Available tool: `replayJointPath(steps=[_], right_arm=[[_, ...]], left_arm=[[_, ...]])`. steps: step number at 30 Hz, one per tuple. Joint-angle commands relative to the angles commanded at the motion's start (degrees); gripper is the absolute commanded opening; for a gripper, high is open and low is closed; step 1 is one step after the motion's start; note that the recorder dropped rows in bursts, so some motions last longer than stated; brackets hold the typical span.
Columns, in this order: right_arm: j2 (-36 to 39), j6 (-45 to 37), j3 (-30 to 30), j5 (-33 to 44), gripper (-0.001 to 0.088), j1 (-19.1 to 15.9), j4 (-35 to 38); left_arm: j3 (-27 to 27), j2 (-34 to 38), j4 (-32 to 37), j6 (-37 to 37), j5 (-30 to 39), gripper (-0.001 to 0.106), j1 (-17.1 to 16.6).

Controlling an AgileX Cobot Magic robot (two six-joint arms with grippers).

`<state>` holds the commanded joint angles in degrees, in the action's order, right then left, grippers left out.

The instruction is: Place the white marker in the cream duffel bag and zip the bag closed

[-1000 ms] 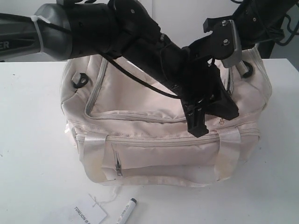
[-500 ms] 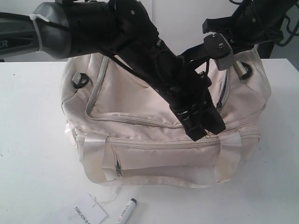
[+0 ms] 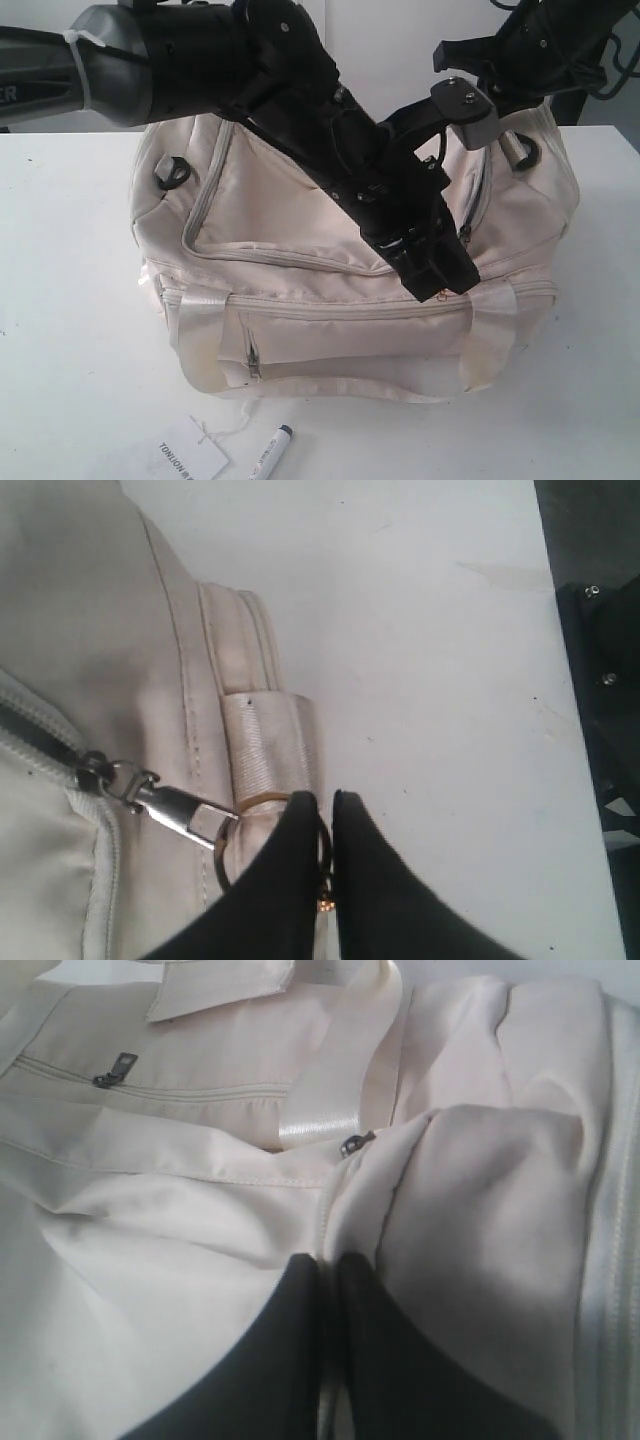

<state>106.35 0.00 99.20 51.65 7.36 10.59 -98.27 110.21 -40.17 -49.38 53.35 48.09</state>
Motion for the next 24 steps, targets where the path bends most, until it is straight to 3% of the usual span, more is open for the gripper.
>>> replayJointPath(steps=[10,24], right_arm=[[0.0,0.53,0.0,1.22,0.0014,0.0,0.0],[-0.88,3.69,0.1,5.12,0.0424,0.0,-0.11]], left_arm=[[0.0,0.0,-0.1,-0.1,-7.4,0.0,0.0],[0.0,0.0,-0.51,-0.1,-7.94,0.0,0.0]])
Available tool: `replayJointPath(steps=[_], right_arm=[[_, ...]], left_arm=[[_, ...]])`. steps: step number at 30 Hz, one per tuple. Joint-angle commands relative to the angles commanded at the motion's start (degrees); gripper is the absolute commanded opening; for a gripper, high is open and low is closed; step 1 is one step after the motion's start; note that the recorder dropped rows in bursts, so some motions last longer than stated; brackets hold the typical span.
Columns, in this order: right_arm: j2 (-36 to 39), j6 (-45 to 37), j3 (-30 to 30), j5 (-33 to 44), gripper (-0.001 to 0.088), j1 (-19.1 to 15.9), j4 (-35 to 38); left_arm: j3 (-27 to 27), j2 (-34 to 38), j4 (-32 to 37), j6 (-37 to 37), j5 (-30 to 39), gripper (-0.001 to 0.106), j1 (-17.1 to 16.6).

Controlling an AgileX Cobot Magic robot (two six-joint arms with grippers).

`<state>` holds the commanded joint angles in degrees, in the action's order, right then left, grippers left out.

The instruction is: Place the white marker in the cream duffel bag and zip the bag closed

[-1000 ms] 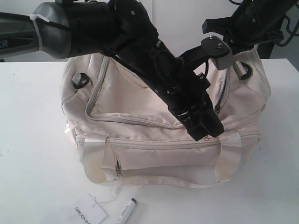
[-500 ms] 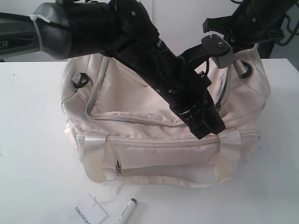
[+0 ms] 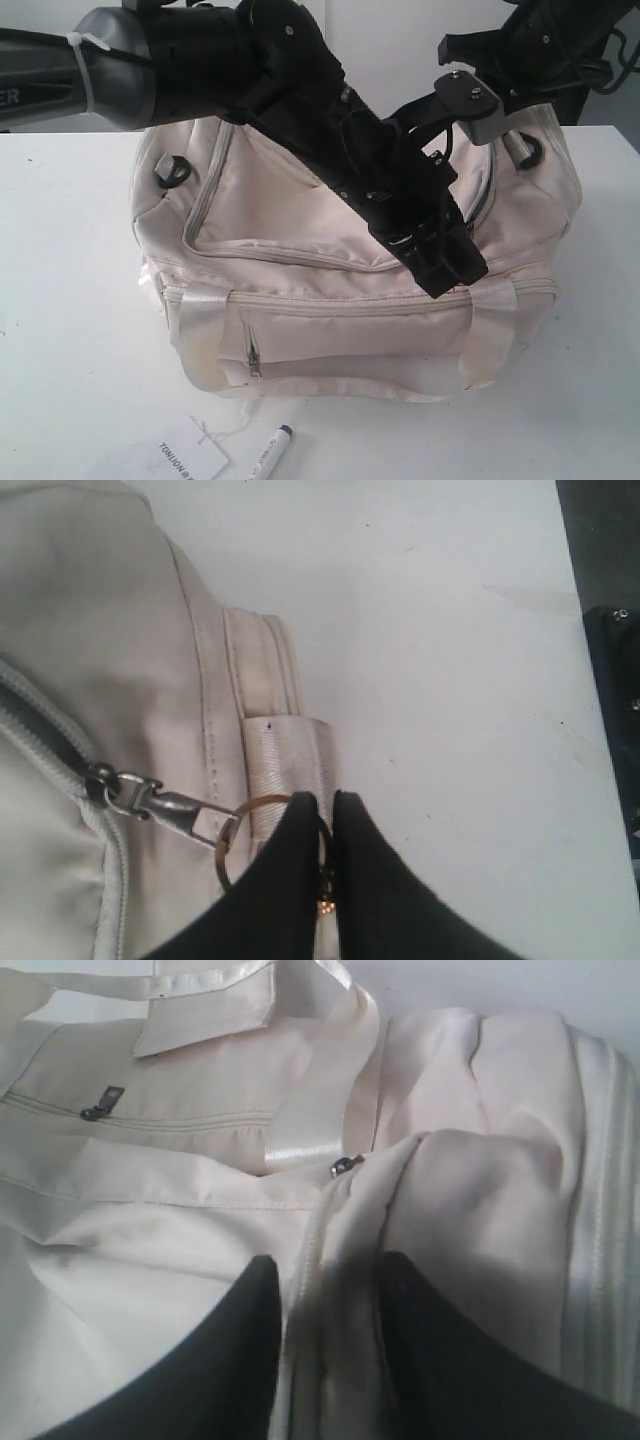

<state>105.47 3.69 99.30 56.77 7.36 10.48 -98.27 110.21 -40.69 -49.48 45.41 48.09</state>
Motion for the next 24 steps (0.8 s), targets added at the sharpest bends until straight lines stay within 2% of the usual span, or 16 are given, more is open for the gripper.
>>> replayJointPath(steps=[4,18,24], right_arm=[[-1.1,0.0,0.0,3.29,0.0481,0.0,0.0],[-6.02,1.09,-0.21,13.2,0.0482,0.0,0.01],[-9.04,1.54,-3.85,13.2,0.0482,0.24,0.23]], left_arm=[[0.0,0.0,0.0,0.0,0.0,0.0,0.0],[0.0,0.0,0.0,0.0,0.0,0.0,0.0],[0.0,0.0,-0.42,0.0,0.06,0.0,0.0]])
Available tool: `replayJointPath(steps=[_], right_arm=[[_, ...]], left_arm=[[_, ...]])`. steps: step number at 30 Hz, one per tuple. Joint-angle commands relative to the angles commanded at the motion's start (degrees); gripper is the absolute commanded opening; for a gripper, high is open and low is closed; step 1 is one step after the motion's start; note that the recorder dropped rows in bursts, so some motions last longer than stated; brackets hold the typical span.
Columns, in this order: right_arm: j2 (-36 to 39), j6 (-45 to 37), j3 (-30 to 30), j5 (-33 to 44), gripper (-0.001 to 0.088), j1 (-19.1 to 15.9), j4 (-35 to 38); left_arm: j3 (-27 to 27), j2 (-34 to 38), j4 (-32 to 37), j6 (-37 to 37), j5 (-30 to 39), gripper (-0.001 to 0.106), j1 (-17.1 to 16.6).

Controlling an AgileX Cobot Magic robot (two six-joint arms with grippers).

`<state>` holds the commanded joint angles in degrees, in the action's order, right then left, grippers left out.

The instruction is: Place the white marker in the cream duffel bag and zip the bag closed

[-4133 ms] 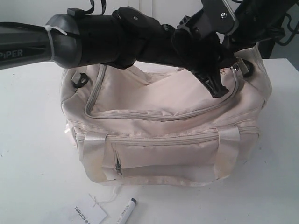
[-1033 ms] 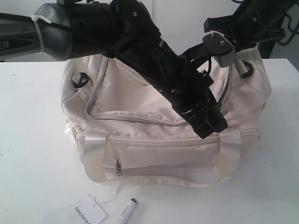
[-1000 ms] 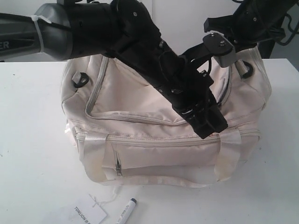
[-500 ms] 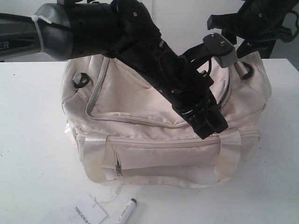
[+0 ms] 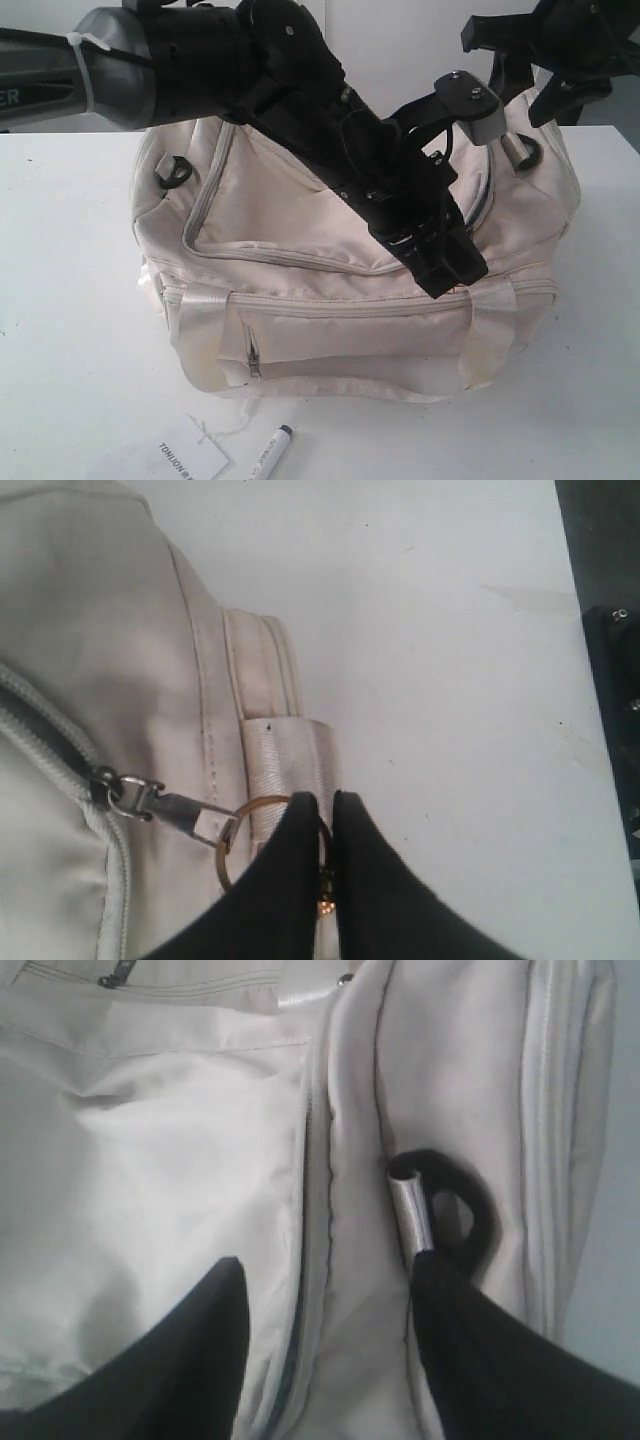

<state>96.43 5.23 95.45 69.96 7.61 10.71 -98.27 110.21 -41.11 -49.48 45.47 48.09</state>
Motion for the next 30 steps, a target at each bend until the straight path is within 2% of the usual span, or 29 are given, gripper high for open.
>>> replayJointPath(steps=[6,14,21,23,27,30], right_arm=[[-1.21,0.12,-6.3,-2.82,0.0482,0.24,5.31],[-1.21,-0.01,-11.07,-11.3,0.0482,1.04,5.21],[-0.86,-0.01,-15.6,-15.47,0.0469,1.04,5.21],[-0.86,-0.01,-15.73,-15.6,0.042,1.04,5.21],[-0.86,-0.01,-15.73,-15.7,0.0174,1.04,5.21],[-0.86,-1.0,-15.73,-16.09,0.0028,1.04,5.21]], left_arm=[[0.0,0.0,-0.39,0.0,-0.62,0.0,0.0],[0.0,0.0,-0.39,0.0,-0.79,0.0,0.0],[0.0,0.0,-0.39,0.0,-0.92,0.0,0.0],[0.0,0.0,-0.39,0.0,-0.92,0.0,0.0],[0.0,0.0,-0.39,0.0,-0.92,0.0,0.0],[0.0,0.0,-0.39,0.0,-0.92,0.0,0.0]])
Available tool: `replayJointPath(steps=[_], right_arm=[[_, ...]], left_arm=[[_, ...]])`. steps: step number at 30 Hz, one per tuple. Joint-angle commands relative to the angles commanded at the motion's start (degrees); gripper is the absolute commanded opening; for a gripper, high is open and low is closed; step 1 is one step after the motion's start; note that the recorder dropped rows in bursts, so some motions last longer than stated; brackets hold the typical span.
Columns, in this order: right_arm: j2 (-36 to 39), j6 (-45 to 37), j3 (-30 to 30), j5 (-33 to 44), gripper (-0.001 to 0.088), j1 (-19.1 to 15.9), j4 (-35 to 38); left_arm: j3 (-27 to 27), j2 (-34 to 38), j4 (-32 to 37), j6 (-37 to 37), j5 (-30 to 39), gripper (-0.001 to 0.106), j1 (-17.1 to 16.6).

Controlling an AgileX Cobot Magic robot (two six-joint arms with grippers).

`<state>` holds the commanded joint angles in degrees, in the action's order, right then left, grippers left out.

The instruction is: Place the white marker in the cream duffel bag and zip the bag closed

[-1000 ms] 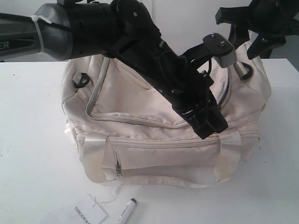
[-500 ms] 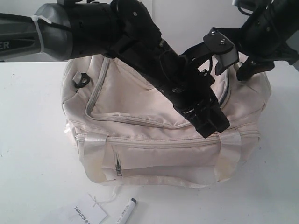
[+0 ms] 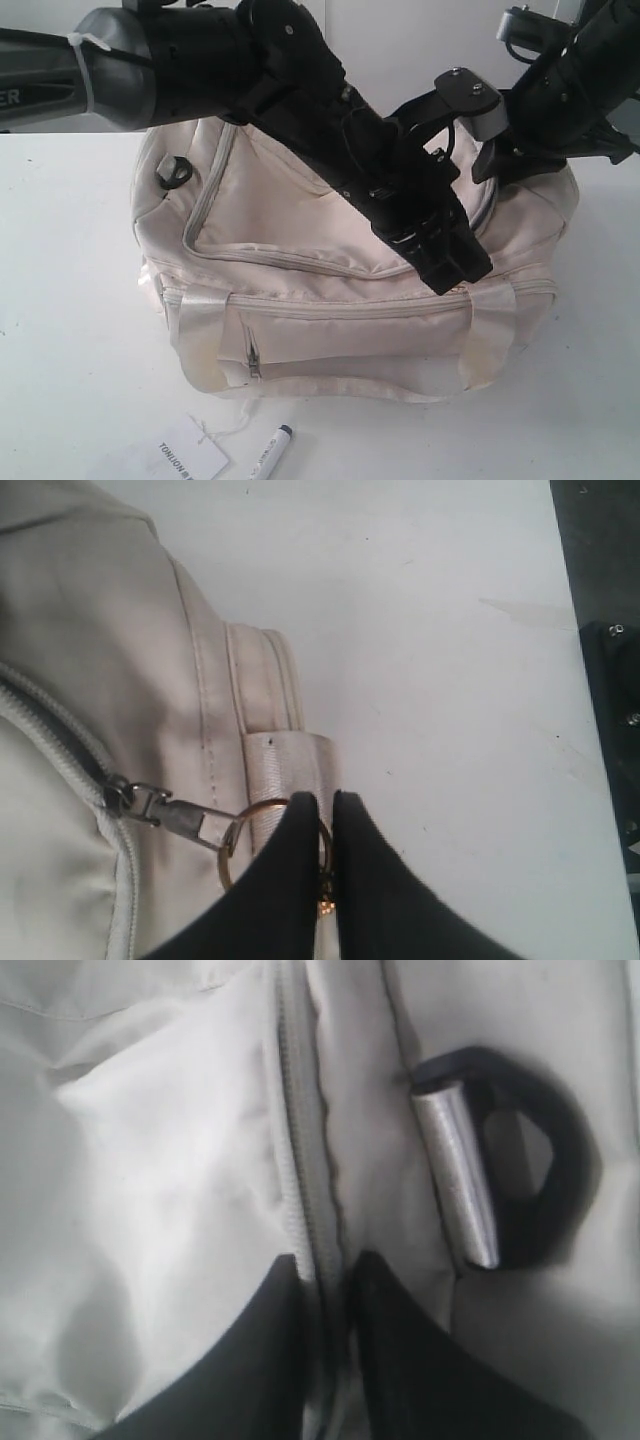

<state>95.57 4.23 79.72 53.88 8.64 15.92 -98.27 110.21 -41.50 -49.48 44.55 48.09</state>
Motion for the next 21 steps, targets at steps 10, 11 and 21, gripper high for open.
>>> replayJointPath(steps=[10,11,21], right_arm=[[-0.1,-2.09,0.0,-0.92,0.0,0.0,0.12],[-0.2,-2.55,0.0,-1.49,0.0,0.0,0.12],[-1.69,-4.23,0.15,-5.75,0.0,0.0,0.01]], left_arm=[[0.0,0.0,0.0,0.0,0.0,0.0,0.0],[0.0,0.0,0.0,0.0,0.15,0.0,0.0],[0.0,0.0,0.0,0.0,4.44,0.0,0.0]])
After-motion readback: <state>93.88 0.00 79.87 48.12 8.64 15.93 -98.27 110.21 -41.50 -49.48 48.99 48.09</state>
